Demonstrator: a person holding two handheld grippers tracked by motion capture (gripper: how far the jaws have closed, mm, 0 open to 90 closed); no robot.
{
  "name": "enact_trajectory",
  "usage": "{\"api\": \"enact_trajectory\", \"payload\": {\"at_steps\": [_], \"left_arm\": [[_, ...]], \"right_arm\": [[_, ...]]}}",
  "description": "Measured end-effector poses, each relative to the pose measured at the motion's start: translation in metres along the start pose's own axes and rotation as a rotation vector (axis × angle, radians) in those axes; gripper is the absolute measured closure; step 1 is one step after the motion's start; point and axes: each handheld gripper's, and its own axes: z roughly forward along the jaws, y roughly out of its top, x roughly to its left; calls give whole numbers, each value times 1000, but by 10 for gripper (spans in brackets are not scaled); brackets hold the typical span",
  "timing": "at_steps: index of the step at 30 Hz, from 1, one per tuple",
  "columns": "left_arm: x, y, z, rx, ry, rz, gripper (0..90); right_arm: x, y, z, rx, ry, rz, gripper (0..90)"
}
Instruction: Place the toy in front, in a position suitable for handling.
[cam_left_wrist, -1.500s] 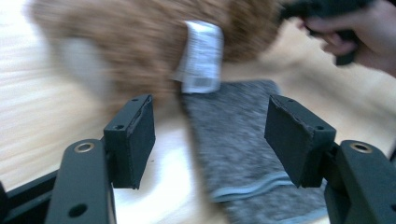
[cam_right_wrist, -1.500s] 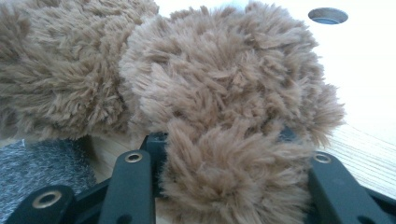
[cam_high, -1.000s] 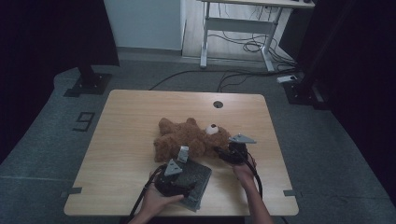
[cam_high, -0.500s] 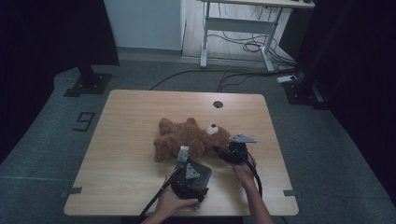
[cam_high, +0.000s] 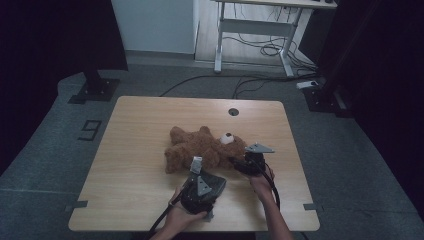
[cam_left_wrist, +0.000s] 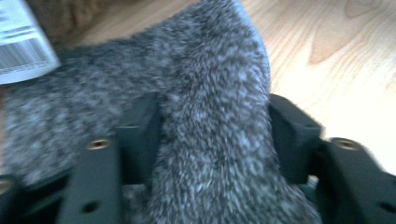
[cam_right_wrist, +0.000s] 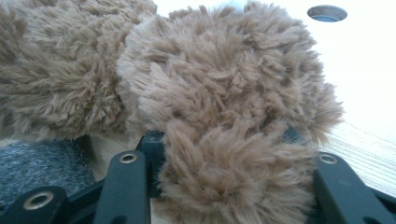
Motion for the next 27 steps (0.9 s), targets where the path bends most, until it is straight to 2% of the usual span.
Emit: {"api": "enact_trajectory", "payload": {"at_steps": [4, 6, 8, 10, 14, 15, 16, 18, 23, 27], "left_arm": [[5, -4, -2, -24, 12, 4, 572], [6, -6, -3, -33, 12, 5, 605], [11, -8, -6, -36, 1, -7, 678], [14, -9, -9, -40, -13, -17, 700], [23, -11, -27, -94, -34, -42, 722], [23, -11, -27, -94, -34, -42, 724], [28, -12, -41, -123, -55, -60, 726], [32, -13, -51, -145, -66, -71, 727], [48, -20, -85, -206, -101, -129, 725], [59, -24, -110, -248, -97, -158, 724]], "right_arm": [[0, 1, 0, 3, -2, -2, 521], [0, 1, 0, 3, -2, -2, 521], [0, 0, 0, 2, -2, 1, 521], [0, 0, 0, 2, -1, 0, 521], [0, 0, 0, 1, -1, -2, 521], [0, 0, 0, 1, -1, -2, 521], [0, -1, 0, -2, 1, -1, 521], [0, -1, 0, -4, 1, -3, 520], [0, -4, -1, -19, 6, -5, 517], [1, -9, -2, -37, 10, -4, 516]]}}
